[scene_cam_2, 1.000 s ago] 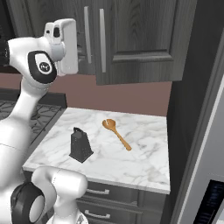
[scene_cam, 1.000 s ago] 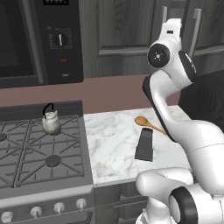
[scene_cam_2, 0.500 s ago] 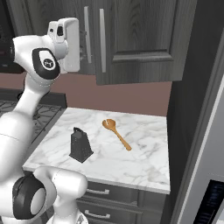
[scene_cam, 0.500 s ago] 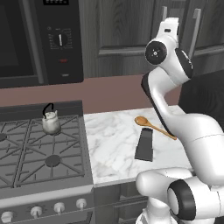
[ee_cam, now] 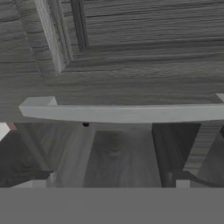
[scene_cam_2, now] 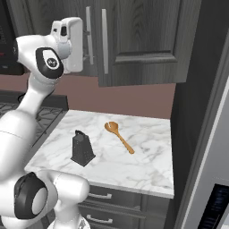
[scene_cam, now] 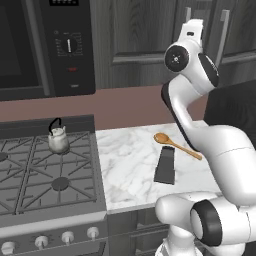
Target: Pick the pan from the cabinet and place it on the stove. Then turn on the stove burner for the pan.
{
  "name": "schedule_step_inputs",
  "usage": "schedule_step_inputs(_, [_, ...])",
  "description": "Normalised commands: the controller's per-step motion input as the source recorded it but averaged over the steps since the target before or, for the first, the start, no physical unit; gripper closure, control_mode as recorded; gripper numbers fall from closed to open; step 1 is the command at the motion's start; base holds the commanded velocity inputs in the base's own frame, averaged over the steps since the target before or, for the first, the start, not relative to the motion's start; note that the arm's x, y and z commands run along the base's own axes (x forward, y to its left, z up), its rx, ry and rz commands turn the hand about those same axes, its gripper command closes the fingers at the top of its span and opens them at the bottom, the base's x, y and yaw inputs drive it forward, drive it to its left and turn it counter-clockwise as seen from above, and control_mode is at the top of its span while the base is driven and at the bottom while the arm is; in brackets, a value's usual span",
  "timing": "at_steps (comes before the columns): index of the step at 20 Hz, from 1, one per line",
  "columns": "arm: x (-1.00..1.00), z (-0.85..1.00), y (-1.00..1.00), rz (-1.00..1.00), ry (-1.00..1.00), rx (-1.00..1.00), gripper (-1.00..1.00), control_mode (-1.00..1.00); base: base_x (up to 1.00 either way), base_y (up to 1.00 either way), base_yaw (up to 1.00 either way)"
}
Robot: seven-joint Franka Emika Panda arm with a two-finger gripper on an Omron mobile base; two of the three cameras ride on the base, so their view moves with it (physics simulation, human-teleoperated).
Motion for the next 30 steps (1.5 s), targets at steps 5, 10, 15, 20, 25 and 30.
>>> schedule_step_inputs(5, [0.02,0.0,-0.13,0.0,-0.04,0.01,-1.0,-1.0,0.0,0.0,0.0])
schedule_step_inputs(10, [0.1,0.0,-0.09,0.0,-0.01,0.0,-1.0,-1.0,0.0,0.0,0.0])
schedule_step_inputs(15, [0.21,-0.01,-0.01,0.0,0.0,0.0,-1.0,-1.0,0.0,0.0,0.0])
schedule_step_inputs(20, [0.18,0.0,0.0,0.0,0.0,0.0,-1.0,-1.0,0.0,0.0,0.0])
schedule_step_inputs(25, [0.12,0.0,-0.01,0.0,0.0,0.0,-1.0,-1.0,0.0,0.0,0.0])
schedule_step_inputs(30, [0.01,0.0,-0.1,0.0,0.0,0.0,-1.0,-1.0,0.0,0.0,0.0])
